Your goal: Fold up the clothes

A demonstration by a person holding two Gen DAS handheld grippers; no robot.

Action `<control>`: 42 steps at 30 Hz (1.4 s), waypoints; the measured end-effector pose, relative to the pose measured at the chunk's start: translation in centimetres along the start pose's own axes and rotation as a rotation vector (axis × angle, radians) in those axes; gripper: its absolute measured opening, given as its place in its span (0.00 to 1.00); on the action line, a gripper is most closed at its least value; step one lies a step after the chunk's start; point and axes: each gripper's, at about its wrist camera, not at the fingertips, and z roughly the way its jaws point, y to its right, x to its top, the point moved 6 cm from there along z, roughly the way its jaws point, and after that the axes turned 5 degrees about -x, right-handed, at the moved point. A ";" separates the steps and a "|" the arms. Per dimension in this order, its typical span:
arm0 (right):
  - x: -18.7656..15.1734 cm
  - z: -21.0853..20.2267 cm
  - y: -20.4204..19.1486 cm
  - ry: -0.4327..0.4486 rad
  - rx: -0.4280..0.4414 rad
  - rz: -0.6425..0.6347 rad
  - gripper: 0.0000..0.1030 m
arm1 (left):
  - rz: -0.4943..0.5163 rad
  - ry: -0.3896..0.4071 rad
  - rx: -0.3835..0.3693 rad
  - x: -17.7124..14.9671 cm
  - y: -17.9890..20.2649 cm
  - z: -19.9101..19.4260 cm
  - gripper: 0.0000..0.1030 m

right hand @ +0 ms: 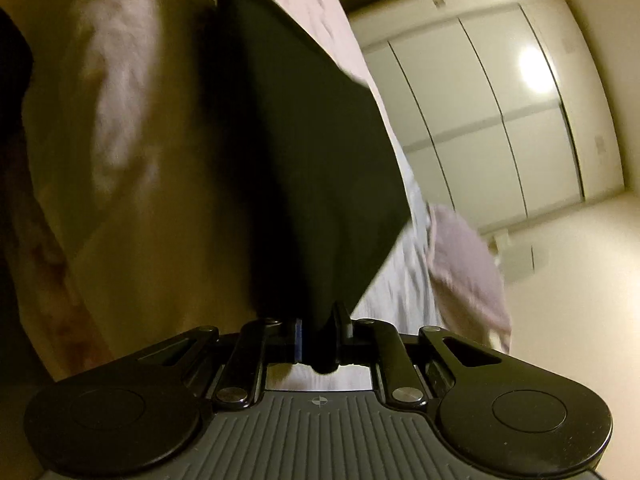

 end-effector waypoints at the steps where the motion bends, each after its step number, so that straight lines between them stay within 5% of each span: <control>1: -0.3 -0.2 0.3 -0.015 -0.006 0.025 0.11 | -0.018 -0.002 -0.008 0.6 0.5 -0.1 0.11; 6: -1.1 -1.8 1.8 -0.074 -0.027 0.195 0.12 | -0.069 -0.018 -0.018 1.0 1.0 -0.3 0.11; 9: -1.4 -1.7 2.9 -0.194 -0.006 0.384 0.14 | -0.074 -0.012 -0.026 0.6 0.8 -1.1 0.11; 11: -2.5 -1.4 3.7 -0.305 0.035 0.570 0.14 | -0.077 -0.005 -0.030 0.4 0.7 -1.5 0.12; 14: -4.5 -3.1 5.6 -0.300 0.131 0.943 0.15 | -0.095 0.030 -0.037 0.2 0.8 -3.0 0.16; 15: -4.3 -3.2 5.8 -0.265 0.167 1.056 0.23 | -0.122 0.046 -0.047 0.1 0.6 -3.5 0.16; 18: -3.7 -3.3 6.3 -0.146 0.287 1.404 0.74 | -0.201 0.107 -0.037 -0.5 -0.2 -5.3 0.17; 19: -3.7 -2.9 6.4 -0.109 0.336 1.512 0.77 | -0.223 0.123 -0.024 -0.8 -0.5 -5.8 0.17; 27: -2.9 4.3 6.4 -0.028 0.557 2.050 0.75 | -0.298 0.059 0.037 -3.6 -2.9 -5.4 0.23; 28: -3.3 5.7 6.3 -0.034 0.563 2.104 0.41 | -0.305 0.054 0.036 -3.8 -3.1 -5.1 0.24; 29: -3.6 6.7 6.3 -0.029 0.578 2.147 0.19 | -0.308 0.051 0.035 -3.9 -3.2 -4.8 0.24; 30: -3.9 7.5 6.6 -0.049 0.581 2.161 0.11 | -0.308 0.051 0.034 -3.9 -3.2 -4.5 0.25; 36: -5.6 10.4 13.3 -0.070 0.486 1.944 0.09 | -0.285 0.068 0.013 -3.4 -3.8 -1.6 0.27; 42: -11.0 16.7 20.6 -0.204 0.367 1.843 0.09 | -0.266 0.086 0.023 -2.7 -5.5 1.4 0.34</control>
